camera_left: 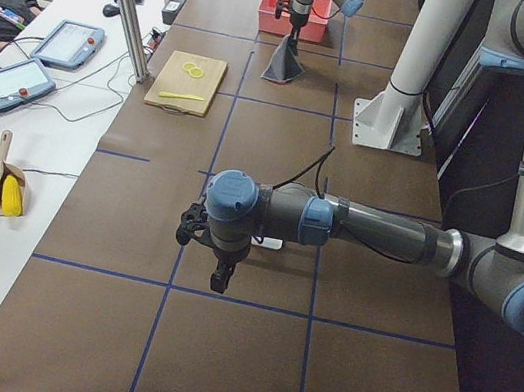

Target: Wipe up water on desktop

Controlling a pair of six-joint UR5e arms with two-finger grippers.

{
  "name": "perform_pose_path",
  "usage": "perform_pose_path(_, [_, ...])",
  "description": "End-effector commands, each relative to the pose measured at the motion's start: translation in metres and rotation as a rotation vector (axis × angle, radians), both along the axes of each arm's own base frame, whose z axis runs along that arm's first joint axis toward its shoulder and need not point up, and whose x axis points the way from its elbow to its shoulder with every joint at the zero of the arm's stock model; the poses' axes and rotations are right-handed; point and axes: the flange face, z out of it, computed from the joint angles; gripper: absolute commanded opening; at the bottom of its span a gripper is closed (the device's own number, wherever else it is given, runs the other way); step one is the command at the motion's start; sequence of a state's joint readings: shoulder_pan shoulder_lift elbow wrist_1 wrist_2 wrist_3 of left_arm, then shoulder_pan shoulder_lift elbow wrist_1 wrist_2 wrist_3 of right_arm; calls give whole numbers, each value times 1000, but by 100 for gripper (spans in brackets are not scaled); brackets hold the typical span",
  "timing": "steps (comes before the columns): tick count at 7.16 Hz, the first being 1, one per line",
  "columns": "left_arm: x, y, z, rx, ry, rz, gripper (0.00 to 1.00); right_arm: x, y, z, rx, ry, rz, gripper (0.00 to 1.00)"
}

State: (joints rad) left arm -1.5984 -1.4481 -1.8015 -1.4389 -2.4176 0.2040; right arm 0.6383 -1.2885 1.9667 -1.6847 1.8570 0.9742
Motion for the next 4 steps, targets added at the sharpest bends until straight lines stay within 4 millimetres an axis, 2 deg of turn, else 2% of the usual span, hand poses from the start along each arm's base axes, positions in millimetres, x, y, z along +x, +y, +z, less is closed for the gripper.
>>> perform_pose_path(1, [0, 0, 0, -2, 0, -1, 100, 23, 3, 19, 21, 32, -22, 0])
perform_pose_path(2, [0, 0, 0, -2, 0, -1, 100, 16, -1, 8, 31, 7, -18, 0])
perform_pose_path(3, [0, 0, 0, -2, 0, -1, 100, -10, -7, -29, 8, -50, 37, 0])
perform_pose_path(4, [1, 0, 1, -3, 0, 1, 100, -48, -1, -64, -27, -99, 71, 0])
